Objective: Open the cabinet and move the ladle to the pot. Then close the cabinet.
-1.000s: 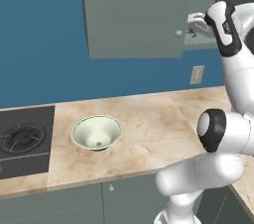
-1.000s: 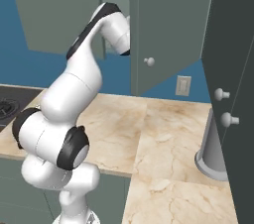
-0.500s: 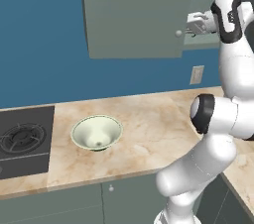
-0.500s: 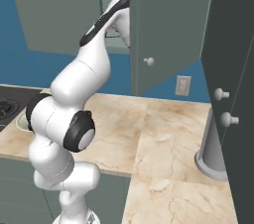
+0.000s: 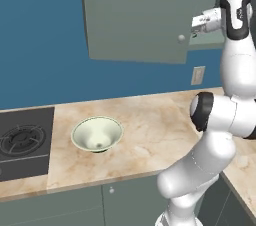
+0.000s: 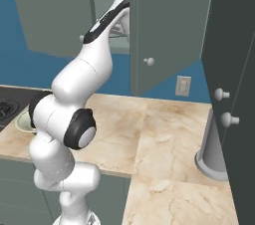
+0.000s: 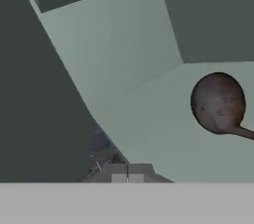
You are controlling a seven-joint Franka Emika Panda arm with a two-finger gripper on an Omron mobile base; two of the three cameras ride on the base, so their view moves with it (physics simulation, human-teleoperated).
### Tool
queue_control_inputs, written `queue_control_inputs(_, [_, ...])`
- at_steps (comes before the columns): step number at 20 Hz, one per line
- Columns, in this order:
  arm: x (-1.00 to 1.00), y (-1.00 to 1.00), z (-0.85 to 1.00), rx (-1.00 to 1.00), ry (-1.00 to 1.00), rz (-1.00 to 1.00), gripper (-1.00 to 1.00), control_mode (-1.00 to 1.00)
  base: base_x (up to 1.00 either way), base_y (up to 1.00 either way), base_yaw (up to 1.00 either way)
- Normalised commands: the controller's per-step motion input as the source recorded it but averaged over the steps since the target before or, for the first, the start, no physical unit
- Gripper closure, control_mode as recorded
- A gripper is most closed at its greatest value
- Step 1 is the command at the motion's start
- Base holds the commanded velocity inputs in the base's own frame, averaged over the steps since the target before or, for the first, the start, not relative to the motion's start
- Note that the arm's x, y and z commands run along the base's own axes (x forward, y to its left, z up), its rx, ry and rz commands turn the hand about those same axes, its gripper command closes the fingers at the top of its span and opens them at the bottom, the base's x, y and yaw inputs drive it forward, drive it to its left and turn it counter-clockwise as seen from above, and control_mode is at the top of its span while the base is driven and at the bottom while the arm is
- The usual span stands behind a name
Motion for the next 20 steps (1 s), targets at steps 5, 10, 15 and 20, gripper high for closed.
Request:
queue_control_inputs(5, [-0.86, 0.86, 0.01, -0.06, -0.2, 0.3, 1.0, -1.0, 0.0, 0.0, 0.0])
queue_control_inputs(10, [-1.0, 0.69, 0.0, -0.05, -0.23, 0.26, 1.0, -1.0, 0.0, 0.0, 0.0])
queue_control_inputs(15, [-1.0, 0.38, -0.06, -0.01, -0.14, 0.21, 1.0, -1.0, 0.0, 0.0, 0.0])
queue_control_inputs(20, [-1.0, 0.25, -0.19, 0.0, -0.04, 0.17, 1.0, -1.0, 0.0, 0.0, 0.0])
